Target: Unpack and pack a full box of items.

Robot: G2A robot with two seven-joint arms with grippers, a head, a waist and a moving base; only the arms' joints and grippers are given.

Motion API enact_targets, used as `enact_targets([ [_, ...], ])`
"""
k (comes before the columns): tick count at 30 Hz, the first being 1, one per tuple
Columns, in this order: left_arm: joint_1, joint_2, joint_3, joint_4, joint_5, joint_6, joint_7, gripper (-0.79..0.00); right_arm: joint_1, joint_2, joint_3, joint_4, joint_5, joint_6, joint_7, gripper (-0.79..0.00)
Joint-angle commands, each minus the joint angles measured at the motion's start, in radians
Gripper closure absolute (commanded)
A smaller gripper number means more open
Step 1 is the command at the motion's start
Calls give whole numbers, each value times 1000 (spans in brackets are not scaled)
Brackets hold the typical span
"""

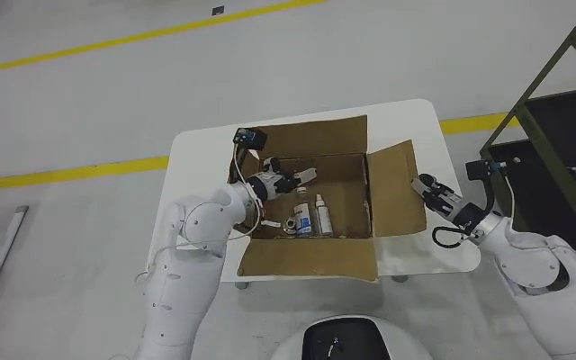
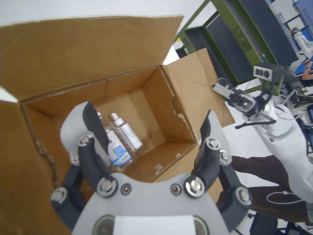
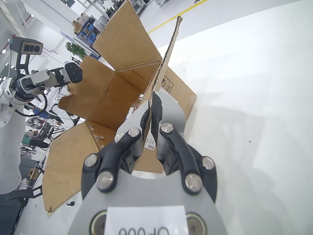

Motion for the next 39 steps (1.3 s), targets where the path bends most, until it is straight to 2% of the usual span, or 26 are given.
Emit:
enact_targets([
  [1, 12, 9, -13, 0, 75, -4, -17, 0, 2, 0, 0, 3, -1, 2, 1, 0],
  [15, 61, 44, -58, -24, 341, 3, -104, 0, 3, 1, -8, 10, -12, 8, 3, 0],
  [19, 67, 49, -63, -16, 383, -4, -112, -37, 5, 1, -9, 10, -16, 9, 3, 0],
  [22, 71, 52, -73, -13, 382, 2, -100, -37, 5, 1, -10, 11, -17, 11, 0, 0],
  [23, 72, 52, -75, -10, 387, 8, -97, 0, 5, 1, -11, 10, -17, 11, -1, 0],
  [28, 58, 47, -68, -28, 304, 12, -61, 0, 4, 0, -14, 1, -20, 16, -5, 0],
  [32, 37, 37, -21, -66, 220, 20, -29, 0, 1, 1, -11, -2, -22, 15, -6, 0],
  [35, 15, 23, 48, -70, 136, 25, -6, 0, -3, 1, -8, -3, -23, 16, -9, 0],
  [36, 3, 19, 79, -65, 129, 14, -4, 0, -6, 1, -7, -4, -20, 14, -11, -55],
  [37, -10, 15, 106, -55, 128, 11, 0, 0, -9, 2, -5, -5, -19, 13, -12, -151],
  [38, -21, 10, 135, -46, 125, 6, 3, 0, -14, 2, -4, -8, -14, 11, -15, -296],
  [39, -32, 6, 164, -34, 121, 3, 4, 0, -19, 2, -1, -11, -13, 10, -16, -348],
])
